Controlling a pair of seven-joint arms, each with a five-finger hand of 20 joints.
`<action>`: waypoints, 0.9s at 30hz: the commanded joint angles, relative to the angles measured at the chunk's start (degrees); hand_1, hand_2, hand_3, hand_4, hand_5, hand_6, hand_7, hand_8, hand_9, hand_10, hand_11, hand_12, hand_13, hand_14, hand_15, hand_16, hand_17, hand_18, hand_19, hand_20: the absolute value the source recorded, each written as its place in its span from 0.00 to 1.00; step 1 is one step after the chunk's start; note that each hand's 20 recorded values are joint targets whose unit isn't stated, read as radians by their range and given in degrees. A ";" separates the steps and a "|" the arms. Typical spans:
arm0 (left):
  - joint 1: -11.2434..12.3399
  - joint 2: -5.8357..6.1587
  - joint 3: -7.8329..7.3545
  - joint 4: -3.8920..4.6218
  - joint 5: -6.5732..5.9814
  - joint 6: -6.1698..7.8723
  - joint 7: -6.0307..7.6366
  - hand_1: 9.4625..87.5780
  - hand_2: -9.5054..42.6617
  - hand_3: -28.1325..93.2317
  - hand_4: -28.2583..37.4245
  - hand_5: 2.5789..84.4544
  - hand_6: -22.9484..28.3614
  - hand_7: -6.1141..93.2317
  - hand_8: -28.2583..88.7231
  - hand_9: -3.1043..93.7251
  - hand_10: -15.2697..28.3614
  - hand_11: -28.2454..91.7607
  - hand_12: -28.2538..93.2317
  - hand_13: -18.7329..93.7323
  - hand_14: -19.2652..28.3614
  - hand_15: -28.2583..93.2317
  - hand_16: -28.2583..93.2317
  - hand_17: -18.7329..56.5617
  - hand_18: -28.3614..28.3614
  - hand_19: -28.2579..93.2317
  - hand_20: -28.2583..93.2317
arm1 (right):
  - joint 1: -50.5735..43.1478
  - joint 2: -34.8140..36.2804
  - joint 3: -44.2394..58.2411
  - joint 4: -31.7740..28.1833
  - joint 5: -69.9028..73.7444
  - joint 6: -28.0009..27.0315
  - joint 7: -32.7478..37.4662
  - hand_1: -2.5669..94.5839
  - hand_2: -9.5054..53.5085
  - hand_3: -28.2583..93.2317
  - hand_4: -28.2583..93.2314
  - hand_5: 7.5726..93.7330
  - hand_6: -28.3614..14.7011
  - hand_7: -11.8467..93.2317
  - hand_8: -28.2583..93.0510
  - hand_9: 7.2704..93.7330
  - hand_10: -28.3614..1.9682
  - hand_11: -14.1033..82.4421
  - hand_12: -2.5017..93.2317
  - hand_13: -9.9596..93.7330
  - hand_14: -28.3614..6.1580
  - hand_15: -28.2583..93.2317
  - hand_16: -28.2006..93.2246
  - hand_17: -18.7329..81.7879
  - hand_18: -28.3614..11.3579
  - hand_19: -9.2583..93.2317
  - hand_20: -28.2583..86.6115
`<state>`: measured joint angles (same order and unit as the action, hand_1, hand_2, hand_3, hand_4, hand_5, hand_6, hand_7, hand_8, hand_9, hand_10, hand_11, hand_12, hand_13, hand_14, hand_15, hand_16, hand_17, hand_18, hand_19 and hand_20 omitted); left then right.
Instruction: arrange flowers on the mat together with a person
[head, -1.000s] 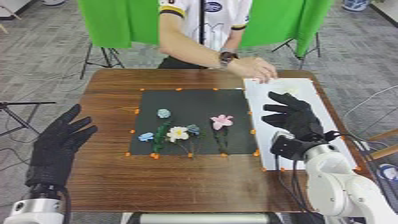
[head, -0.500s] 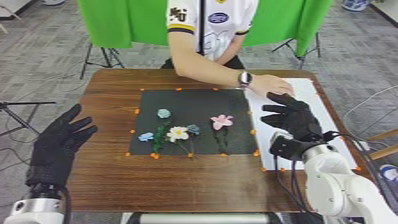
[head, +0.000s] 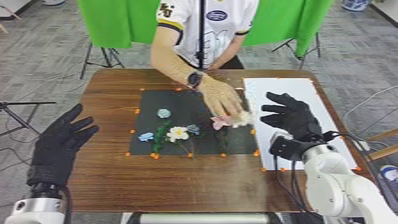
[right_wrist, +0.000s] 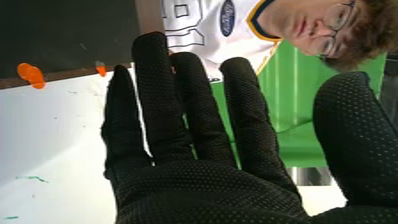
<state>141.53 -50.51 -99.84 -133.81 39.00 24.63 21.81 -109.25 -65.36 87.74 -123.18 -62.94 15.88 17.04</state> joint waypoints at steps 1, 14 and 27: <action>0.68 0.40 0.41 -0.30 -0.37 0.29 0.32 0.15 0.30 0.89 0.00 0.39 0.60 0.21 0.15 0.36 0.79 0.47 0.31 0.37 0.95 0.70 0.14 0.13 0.89 0.65 0.32 | -0.44 -0.53 -0.19 -0.38 -0.25 -0.31 -0.32 0.24 0.26 0.86 0.04 0.52 0.62 0.23 0.14 0.53 0.32 0.33 0.18 0.54 0.23 0.70 0.29 0.30 0.11 0.65 0.37; 0.53 0.79 0.74 -0.35 -0.68 0.47 0.80 0.15 0.30 0.89 0.00 0.40 0.60 0.21 0.15 0.37 0.79 0.47 0.31 0.37 0.95 0.70 0.14 0.13 0.89 0.65 0.32 | -0.25 -0.10 -0.51 -0.01 0.05 0.27 -0.76 0.24 0.26 0.87 0.04 0.52 0.62 0.23 0.14 0.54 0.32 0.33 0.18 0.54 0.23 0.70 0.29 0.30 0.11 0.65 0.37; 0.59 0.78 0.53 -0.45 -0.64 0.27 -0.05 0.15 0.30 0.89 0.00 0.40 0.60 0.21 0.15 0.36 0.79 0.47 0.31 0.37 0.95 0.70 0.14 0.13 0.89 0.65 0.32 | -0.75 -0.48 -0.05 0.02 0.39 -0.38 -0.73 0.24 0.26 0.86 0.04 0.52 0.62 0.23 0.14 0.54 0.32 0.33 0.18 0.54 0.23 0.70 0.29 0.30 0.12 0.66 0.37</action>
<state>141.52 -49.42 -99.35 -134.05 38.41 24.79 22.45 -109.24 -65.36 87.56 -123.11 -62.80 15.85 16.92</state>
